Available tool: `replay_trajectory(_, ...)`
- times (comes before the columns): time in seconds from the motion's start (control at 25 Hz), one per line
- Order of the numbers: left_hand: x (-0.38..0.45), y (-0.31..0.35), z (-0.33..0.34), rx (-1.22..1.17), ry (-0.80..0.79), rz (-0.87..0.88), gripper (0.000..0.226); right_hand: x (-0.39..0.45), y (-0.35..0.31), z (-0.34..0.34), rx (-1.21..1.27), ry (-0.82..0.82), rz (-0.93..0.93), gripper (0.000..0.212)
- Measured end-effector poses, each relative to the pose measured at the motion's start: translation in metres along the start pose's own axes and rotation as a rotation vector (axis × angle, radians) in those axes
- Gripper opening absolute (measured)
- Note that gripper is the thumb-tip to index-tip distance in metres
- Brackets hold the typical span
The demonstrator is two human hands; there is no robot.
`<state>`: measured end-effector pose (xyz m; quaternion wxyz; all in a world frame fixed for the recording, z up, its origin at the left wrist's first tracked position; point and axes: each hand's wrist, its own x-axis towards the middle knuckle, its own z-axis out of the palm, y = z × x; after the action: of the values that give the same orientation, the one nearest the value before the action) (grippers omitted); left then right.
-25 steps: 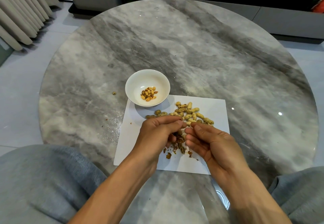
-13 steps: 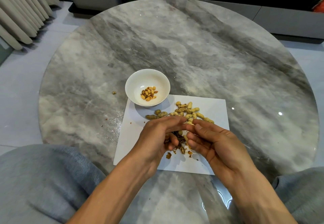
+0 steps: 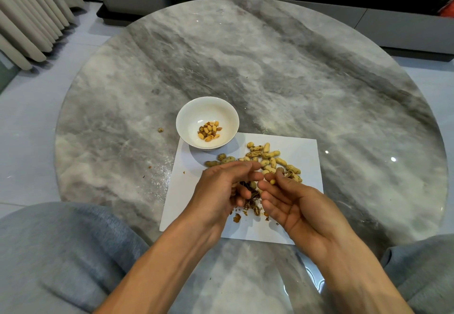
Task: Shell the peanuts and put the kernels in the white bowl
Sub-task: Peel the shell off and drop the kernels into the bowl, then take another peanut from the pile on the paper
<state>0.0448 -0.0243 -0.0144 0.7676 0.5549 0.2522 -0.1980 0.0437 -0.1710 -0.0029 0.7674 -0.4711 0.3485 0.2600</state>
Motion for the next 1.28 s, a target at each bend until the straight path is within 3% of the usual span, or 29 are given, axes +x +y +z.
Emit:
replay_trajectory(0.28, 0.0, 0.0, 0.001, -0.123, 0.004, -0.049, 0.029, 0.002, 0.003, -0.002, -0.088, -0.001, -0.093, 0.014)
replay_trajectory(0.4, 0.0, 0.003, -0.001, -0.295, 0.016, -0.098, 0.034, -0.001, 0.004, 0.003, -0.165, 0.013, -0.265, 0.013)
replay_trajectory(0.6, -0.001, 0.006, -0.003, -0.47, 0.045, -0.096, 0.046, 0.007, -0.02, 0.049, -0.568, -0.007, -0.729, 0.019)
replay_trajectory(0.8, -0.004, 0.01, -0.005, -0.618, 0.048, -0.081, 0.054, 0.037, -0.028, 0.086, -1.004, 0.013, -0.931, 0.029)
replay_trajectory(0.88, -0.004, 0.011, -0.004, -0.639, 0.039, -0.069, 0.061, 0.019, -0.016, 0.066, -1.021, 0.041, -0.974, 0.022)
replay_trajectory(1.04, -0.009, 0.014, -0.001, -0.648, -0.012, -0.064, 0.07, -0.009, 0.015, 0.027, -1.076, -0.077, -0.958, 0.021)
replay_trajectory(1.28, -0.008, 0.015, -0.001, -0.653, -0.046, -0.054, 0.069, 0.007, 0.022, 0.02, -1.126, 0.008, -1.027, 0.014)
